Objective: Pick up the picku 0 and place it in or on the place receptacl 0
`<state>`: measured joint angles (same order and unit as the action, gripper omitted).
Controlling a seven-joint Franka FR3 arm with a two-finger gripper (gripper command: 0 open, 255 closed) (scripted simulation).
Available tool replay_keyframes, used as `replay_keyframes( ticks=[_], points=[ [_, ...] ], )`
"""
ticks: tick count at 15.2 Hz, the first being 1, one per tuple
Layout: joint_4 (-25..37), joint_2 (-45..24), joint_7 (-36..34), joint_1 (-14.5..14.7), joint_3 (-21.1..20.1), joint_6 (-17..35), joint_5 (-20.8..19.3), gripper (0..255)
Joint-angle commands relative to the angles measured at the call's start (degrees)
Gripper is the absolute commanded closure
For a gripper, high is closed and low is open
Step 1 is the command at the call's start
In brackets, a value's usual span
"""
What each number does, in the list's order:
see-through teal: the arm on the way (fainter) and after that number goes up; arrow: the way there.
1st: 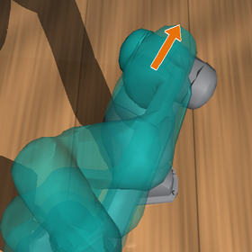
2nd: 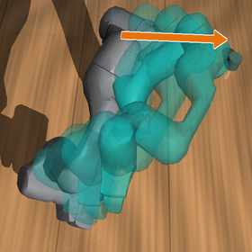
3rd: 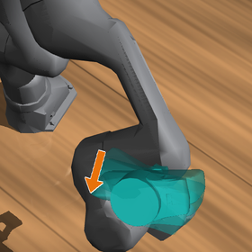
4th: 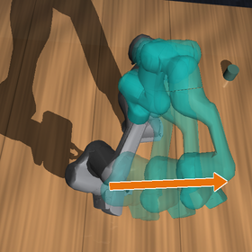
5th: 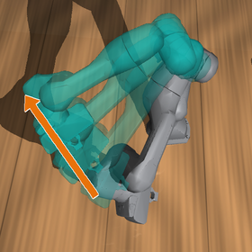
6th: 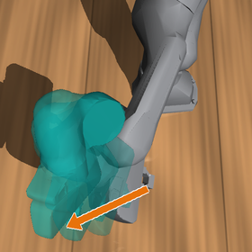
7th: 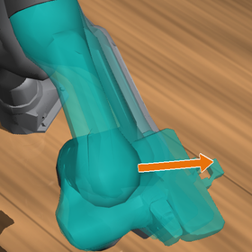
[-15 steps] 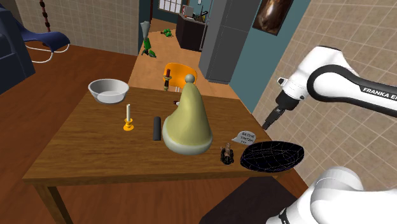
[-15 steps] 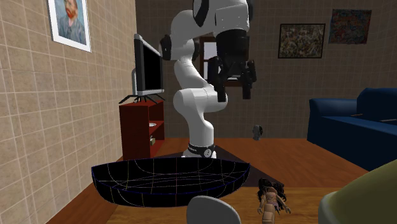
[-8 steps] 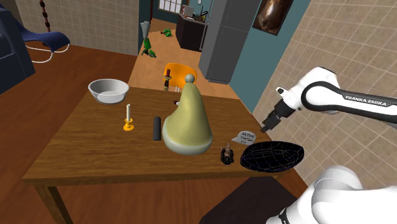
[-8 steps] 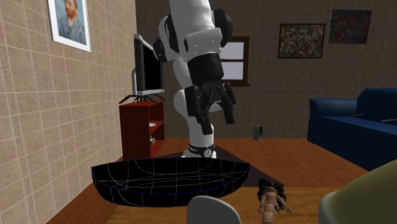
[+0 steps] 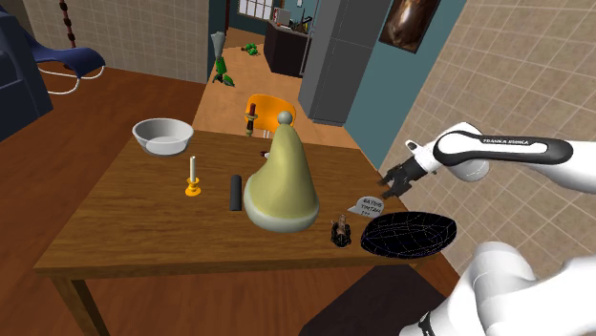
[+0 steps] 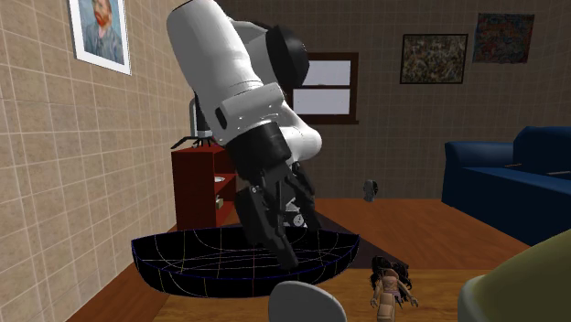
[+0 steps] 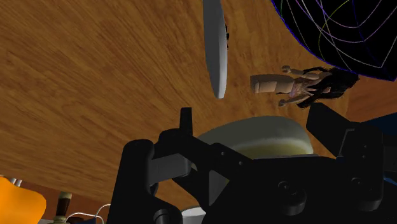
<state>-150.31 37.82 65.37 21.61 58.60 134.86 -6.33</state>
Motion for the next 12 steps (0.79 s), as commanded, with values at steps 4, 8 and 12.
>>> replay_keyframes(
  ticks=[4, 8, 12],
  points=[
    [0.73, -3.17, 5.79, 7.78, 7.94, 4.94, 2.28, 0],
    [-0.22, -5.43, 6.95, 12.48, 11.79, 9.19, 3.83, 0],
    [-0.22, -5.42, 6.93, 12.49, 11.8, 9.19, 3.81, 0]
  ],
)
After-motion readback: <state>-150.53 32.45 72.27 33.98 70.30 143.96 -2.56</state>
